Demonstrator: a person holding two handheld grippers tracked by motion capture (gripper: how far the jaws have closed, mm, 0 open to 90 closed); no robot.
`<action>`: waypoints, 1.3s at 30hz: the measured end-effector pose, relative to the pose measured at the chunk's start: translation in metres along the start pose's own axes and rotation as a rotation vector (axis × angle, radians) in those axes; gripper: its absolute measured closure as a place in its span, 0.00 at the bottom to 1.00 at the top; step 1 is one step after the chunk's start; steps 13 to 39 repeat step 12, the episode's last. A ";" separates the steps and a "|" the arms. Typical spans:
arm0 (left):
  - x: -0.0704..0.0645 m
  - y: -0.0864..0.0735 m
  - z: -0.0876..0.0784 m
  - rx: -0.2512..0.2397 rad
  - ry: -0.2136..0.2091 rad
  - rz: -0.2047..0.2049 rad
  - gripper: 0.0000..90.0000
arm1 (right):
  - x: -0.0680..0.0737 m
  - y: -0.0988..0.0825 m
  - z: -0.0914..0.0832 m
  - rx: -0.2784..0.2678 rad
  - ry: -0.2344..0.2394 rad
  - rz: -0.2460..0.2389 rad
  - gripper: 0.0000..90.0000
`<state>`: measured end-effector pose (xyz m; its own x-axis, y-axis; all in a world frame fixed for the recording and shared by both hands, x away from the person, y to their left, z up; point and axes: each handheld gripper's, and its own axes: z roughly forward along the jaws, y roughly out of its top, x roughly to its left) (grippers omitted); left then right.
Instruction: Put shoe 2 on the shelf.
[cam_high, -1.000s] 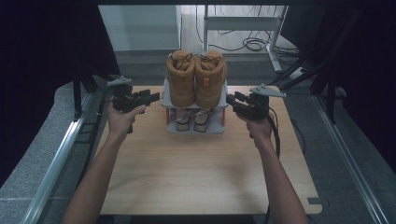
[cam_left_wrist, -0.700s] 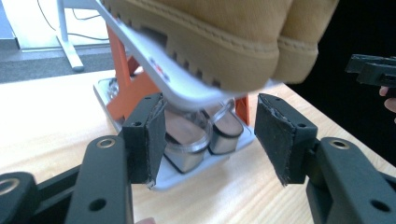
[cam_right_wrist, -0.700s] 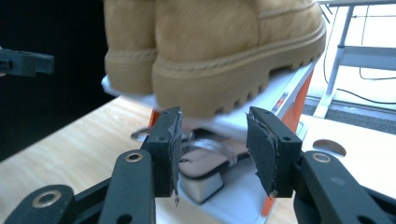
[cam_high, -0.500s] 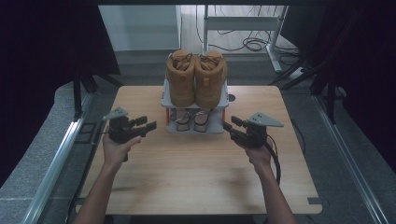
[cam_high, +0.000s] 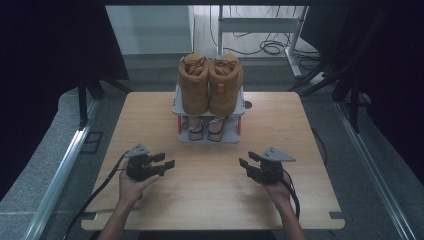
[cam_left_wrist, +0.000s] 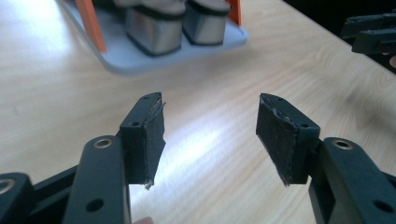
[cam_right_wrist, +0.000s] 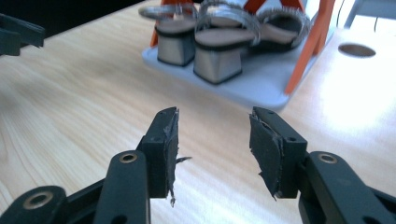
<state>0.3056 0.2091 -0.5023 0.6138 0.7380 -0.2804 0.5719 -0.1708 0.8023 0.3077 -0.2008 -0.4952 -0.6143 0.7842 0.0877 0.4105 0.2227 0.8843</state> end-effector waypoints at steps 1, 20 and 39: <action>-0.001 -0.003 0.003 0.019 0.003 0.009 0.47 | 0.000 -0.004 0.001 0.007 0.006 0.010 0.58; -0.001 -0.008 0.013 0.065 0.033 0.033 0.45 | 0.001 -0.011 0.010 0.040 -0.021 -0.012 0.51; -0.001 -0.008 0.013 0.065 0.033 0.033 0.45 | 0.001 -0.011 0.010 0.040 -0.021 -0.012 0.51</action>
